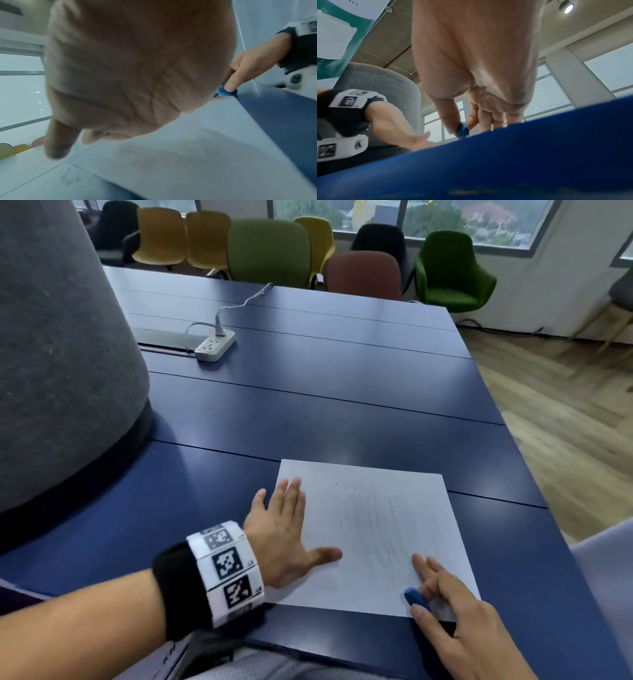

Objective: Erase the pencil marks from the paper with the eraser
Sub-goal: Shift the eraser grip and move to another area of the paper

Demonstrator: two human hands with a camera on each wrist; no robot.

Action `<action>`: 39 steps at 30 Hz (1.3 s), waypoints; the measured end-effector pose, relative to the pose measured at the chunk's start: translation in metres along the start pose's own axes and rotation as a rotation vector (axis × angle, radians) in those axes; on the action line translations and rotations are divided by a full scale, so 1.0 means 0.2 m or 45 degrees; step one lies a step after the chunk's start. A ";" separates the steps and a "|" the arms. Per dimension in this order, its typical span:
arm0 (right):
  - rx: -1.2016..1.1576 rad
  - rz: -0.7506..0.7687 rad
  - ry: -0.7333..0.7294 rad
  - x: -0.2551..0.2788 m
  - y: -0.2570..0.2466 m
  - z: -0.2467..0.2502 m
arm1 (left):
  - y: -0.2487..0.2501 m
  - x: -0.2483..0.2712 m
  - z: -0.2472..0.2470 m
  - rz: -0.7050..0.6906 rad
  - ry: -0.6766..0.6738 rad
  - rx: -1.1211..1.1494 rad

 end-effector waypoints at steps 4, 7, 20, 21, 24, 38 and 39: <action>0.016 -0.014 -0.009 0.00 -0.01 0.01 | 0.17 -0.17 0.08 -0.366 0.068 -0.068; 0.002 -0.017 -0.002 -0.01 0.00 0.02 | 0.32 -0.25 0.03 -0.591 0.016 -0.132; 0.045 -0.055 -0.004 -0.01 0.00 -0.02 | 0.00 -0.17 0.05 0.070 0.081 0.234; 0.061 -0.052 -0.005 -0.01 -0.01 -0.02 | 0.04 -0.17 0.04 -0.037 0.100 0.210; 0.094 -0.048 -0.008 -0.01 -0.02 -0.01 | 0.24 -0.14 0.00 -0.443 0.002 0.102; 0.167 -0.097 -0.040 0.01 -0.03 0.01 | 0.20 0.01 -0.05 -0.427 0.022 0.048; 0.169 -0.100 -0.049 0.01 -0.04 0.01 | 0.25 0.05 -0.10 -0.591 -0.053 0.016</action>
Point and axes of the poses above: each hand's wrist, its own x-axis away from the middle knuckle, its own z-axis out of the back of the hand, y = z × x, the point moved 1 cm from there along -x, towards the middle knuckle, and after that the axes turned 14 degrees about x, right-handed, at the moved point
